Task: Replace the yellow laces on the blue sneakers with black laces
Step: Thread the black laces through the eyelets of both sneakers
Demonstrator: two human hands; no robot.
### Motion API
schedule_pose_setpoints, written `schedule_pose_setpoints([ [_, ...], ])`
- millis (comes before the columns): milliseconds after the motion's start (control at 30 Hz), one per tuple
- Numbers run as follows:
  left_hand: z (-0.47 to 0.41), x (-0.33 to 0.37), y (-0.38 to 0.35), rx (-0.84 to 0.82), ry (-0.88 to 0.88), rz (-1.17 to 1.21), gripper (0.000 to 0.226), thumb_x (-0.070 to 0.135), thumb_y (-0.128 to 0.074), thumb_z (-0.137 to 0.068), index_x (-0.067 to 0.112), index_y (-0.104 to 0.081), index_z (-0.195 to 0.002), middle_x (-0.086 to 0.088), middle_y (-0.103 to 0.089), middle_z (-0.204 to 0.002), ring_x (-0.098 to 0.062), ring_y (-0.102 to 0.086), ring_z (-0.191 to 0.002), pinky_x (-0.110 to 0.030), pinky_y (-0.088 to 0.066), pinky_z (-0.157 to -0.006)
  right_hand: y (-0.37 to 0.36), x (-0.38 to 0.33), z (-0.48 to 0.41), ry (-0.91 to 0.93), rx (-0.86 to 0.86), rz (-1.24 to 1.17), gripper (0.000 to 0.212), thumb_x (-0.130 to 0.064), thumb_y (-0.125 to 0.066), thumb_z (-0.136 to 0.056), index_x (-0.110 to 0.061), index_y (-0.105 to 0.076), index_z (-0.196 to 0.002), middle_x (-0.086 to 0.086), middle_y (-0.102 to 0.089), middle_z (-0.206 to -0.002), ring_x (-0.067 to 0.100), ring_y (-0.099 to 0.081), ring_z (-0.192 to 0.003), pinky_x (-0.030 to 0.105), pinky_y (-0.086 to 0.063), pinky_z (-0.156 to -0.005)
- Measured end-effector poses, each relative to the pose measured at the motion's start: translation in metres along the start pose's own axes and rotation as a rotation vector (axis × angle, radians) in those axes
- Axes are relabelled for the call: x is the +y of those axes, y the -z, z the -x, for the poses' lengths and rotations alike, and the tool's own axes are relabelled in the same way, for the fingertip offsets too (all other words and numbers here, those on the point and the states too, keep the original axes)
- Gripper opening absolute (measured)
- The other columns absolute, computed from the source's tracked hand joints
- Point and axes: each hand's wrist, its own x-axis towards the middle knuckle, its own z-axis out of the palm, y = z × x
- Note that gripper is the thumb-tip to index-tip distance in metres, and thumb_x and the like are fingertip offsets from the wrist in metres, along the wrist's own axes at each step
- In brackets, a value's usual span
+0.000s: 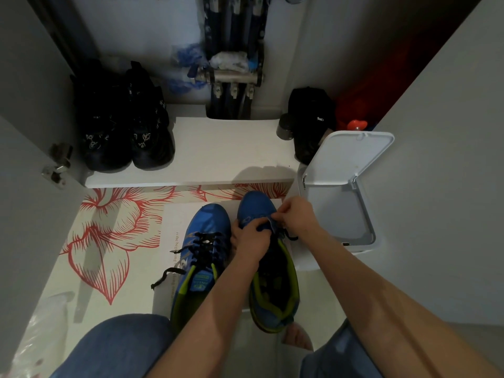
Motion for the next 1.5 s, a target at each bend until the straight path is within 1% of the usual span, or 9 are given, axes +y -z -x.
schedule_pose_setpoints([
  [133,0.0,-0.008,-0.002,0.067,-0.085,-0.118,0.044,0.006,-0.049,-0.09,0.027,-0.05,-0.129,-0.011,-0.017,-0.15,-0.035,-0.03,-0.133,-0.039,-0.029,-0.113,-0.002,0.0,0.001,0.002,-0.029,-0.042,0.015,-0.006,-0.066,-0.085,0.008,-0.07,-0.086,0.009,-0.06,-0.07,0.005,-0.049,-0.056,0.008,-0.039,-0.048],
  [300,0.0,-0.012,-0.003,0.123,-0.175,-0.184,0.052,-0.003,-0.049,-0.084,0.018,-0.044,-0.132,-0.014,-0.035,-0.138,-0.031,-0.043,-0.122,-0.036,-0.041,-0.102,-0.002,-0.003,0.001,0.055,-0.065,0.029,0.015,-0.005,-0.058,-0.089,0.006,-0.068,-0.088,0.011,-0.059,-0.077,0.019,-0.056,-0.077,0.026,-0.043,-0.068],
  [467,0.003,-0.011,0.003,0.19,-0.23,-0.12,0.054,-0.01,-0.048,-0.082,0.014,-0.035,-0.128,-0.015,-0.05,-0.122,-0.031,-0.056,-0.099,-0.033,-0.043,-0.069,-0.001,-0.011,0.0,0.263,0.043,0.221,0.017,-0.015,-0.057,-0.089,-0.001,-0.067,-0.092,0.014,-0.061,-0.101,0.024,-0.057,-0.093,0.034,-0.046,-0.079],
  [633,0.005,-0.01,0.003,0.224,-0.221,-0.169,0.046,-0.002,-0.05,-0.088,0.01,-0.033,-0.129,-0.014,-0.049,-0.126,-0.03,-0.057,-0.103,-0.032,-0.042,-0.073,0.0,-0.018,0.011,0.371,-0.125,0.451,0.019,-0.017,-0.066,-0.082,-0.015,-0.061,-0.1,0.005,-0.049,-0.111,0.02,-0.051,-0.101,0.027,-0.041,-0.077],
  [967,0.003,-0.01,0.002,0.21,-0.212,-0.294,0.044,0.005,-0.05,-0.091,0.006,-0.032,-0.131,-0.015,-0.046,-0.131,-0.03,-0.056,-0.11,-0.032,-0.042,-0.079,-0.02,-0.031,0.025,0.403,0.041,0.802,0.033,-0.005,-0.054,-0.09,-0.009,-0.048,-0.122,0.014,-0.043,-0.131,0.025,-0.05,-0.115,0.028,-0.045,-0.083],
  [1100,0.003,-0.01,0.003,0.219,-0.183,-0.256,0.04,0.005,-0.049,-0.091,0.004,-0.033,-0.128,-0.016,-0.051,-0.125,-0.031,-0.058,-0.105,-0.03,-0.04,-0.073,-0.023,-0.027,0.023,0.42,0.074,0.862,0.018,-0.006,-0.057,-0.088,-0.008,-0.058,-0.107,0.013,-0.052,-0.12,0.024,-0.054,-0.107,0.028,-0.04,-0.071],
  [1233,0.001,-0.011,0.006,0.219,-0.138,-0.207,0.042,0.008,-0.052,-0.091,0.001,-0.034,-0.129,-0.018,-0.054,-0.122,-0.03,-0.058,-0.106,-0.033,-0.045,-0.079,-0.016,-0.026,0.017,0.458,0.113,0.77,0.022,-0.009,-0.083,-0.059,-0.008,-0.066,-0.073,0.011,-0.065,-0.087,0.025,-0.061,-0.083,0.028,-0.046,-0.066],
  [1367,0.0,-0.013,0.005,0.2,-0.142,-0.207,0.047,0.01,-0.053,-0.092,0.001,-0.031,-0.133,-0.017,-0.053,-0.124,-0.03,-0.057,-0.107,-0.032,-0.045,-0.079,-0.017,-0.021,0.015,0.427,0.049,0.749,0.03,-0.005,-0.054,-0.088,-0.006,-0.052,-0.118,0.013,-0.05,-0.123,0.025,-0.05,-0.112,0.03,-0.044,-0.08],
  [1500,-0.001,-0.013,0.006,0.203,-0.151,-0.226,0.044,0.009,-0.051,-0.092,0.002,-0.033,-0.132,-0.017,-0.053,-0.124,-0.03,-0.057,-0.108,-0.029,-0.042,-0.076,-0.02,-0.026,0.019,0.43,0.042,0.803,0.037,-0.003,-0.054,-0.089,-0.007,-0.046,-0.124,0.013,-0.048,-0.126,0.025,-0.053,-0.111,0.03,-0.046,-0.079],
])
